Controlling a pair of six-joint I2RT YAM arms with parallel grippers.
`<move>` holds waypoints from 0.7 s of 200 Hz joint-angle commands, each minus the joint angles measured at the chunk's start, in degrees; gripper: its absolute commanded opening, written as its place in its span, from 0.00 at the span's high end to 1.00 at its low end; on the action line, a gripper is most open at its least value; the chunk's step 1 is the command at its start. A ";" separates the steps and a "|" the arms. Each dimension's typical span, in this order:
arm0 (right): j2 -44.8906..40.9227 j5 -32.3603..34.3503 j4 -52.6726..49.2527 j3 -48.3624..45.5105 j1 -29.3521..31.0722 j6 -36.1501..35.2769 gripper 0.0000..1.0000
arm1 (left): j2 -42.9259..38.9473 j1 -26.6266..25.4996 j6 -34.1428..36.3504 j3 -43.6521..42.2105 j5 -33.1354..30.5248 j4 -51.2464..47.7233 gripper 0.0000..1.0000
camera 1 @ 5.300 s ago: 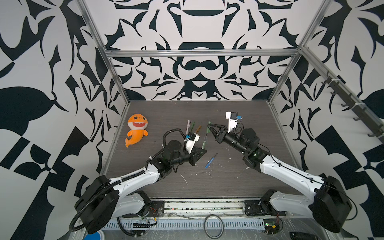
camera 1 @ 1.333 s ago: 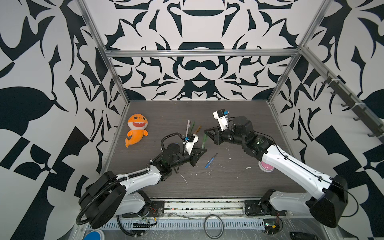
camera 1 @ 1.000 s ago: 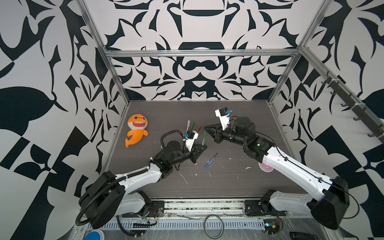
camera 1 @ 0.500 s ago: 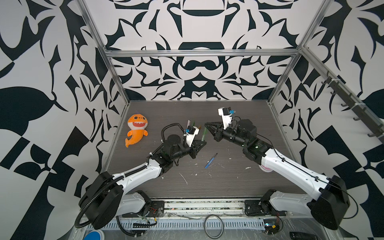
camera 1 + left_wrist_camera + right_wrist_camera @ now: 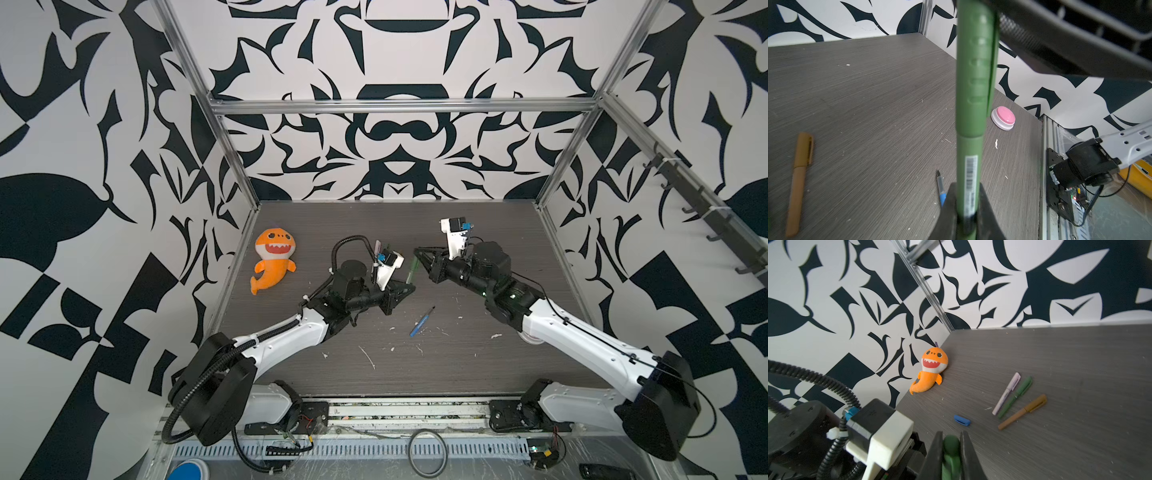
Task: Insert the pens into the pen caps
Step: 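Press the cap down and open the right gripper, releasing the cap, then lay the capped green pen down with the left gripper while the right arm withdraws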
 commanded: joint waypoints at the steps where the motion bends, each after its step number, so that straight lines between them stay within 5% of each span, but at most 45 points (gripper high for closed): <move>1: 0.50 -3.69 -18.58 10.48 -0.70 -1.61 0.74 | 1.63 1.37 -1.19 1.97 -0.37 2.52 0.98; 36: -2.45 1.80 -19.12 16.04 -2.29 -3.13 0.63 | 1.89 1.42 -3.54 -0.72 -3.56 -0.50 0.95; 75: -6.36 9.33 -14.73 3.91 -6.21 -0.75 0.61 | 5.66 1.37 -3.65 4.70 -6.22 -10.90 0.93; 140: -1.96 10.03 0.92 -17.04 -14.62 3.80 0.62 | 24.39 0.55 -4.96 26.30 -17.82 -34.74 0.89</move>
